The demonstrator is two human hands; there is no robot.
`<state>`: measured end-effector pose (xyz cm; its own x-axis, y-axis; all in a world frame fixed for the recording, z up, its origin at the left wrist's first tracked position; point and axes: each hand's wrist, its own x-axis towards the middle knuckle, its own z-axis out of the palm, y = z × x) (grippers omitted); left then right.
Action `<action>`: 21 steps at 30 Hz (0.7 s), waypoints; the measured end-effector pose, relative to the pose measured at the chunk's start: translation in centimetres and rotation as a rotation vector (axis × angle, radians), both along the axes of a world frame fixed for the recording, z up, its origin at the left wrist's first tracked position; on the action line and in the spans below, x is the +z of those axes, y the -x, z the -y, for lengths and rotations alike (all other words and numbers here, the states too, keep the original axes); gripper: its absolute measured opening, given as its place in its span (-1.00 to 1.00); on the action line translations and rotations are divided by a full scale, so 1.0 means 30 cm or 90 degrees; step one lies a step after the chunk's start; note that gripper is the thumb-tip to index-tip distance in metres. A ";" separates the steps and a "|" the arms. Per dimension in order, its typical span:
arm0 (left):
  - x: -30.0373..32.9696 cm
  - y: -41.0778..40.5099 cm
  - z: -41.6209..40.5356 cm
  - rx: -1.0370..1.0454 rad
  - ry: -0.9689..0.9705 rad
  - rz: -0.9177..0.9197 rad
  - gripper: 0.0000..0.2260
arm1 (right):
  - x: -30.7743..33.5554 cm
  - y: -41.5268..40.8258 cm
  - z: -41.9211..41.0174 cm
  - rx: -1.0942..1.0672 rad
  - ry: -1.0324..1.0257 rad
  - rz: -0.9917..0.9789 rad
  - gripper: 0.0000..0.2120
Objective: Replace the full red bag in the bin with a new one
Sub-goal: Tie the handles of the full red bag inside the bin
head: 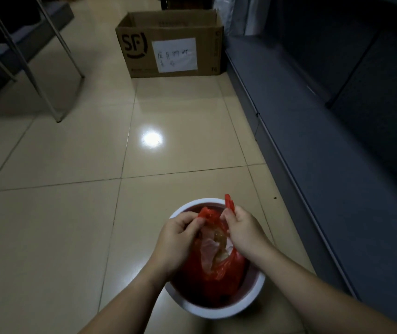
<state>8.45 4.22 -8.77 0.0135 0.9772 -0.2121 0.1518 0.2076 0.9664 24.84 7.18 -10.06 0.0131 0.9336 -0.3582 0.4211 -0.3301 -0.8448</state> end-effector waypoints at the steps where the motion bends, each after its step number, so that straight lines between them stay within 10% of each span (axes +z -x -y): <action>1: -0.001 -0.004 -0.002 0.003 0.008 0.013 -0.79 | 0.001 0.013 0.000 -0.002 0.015 -0.049 -0.75; 5: -0.010 -0.015 -0.012 0.017 0.053 0.109 -0.86 | -0.001 0.034 0.002 -0.030 0.044 -0.244 -0.70; 14: -0.053 -0.038 -0.008 0.028 0.127 0.237 -0.60 | 0.001 0.023 0.010 0.060 -0.028 -0.107 -0.62; 21: -0.054 -0.042 -0.015 0.037 0.155 0.264 -0.90 | 0.028 0.024 0.023 0.139 -0.120 -0.031 -0.64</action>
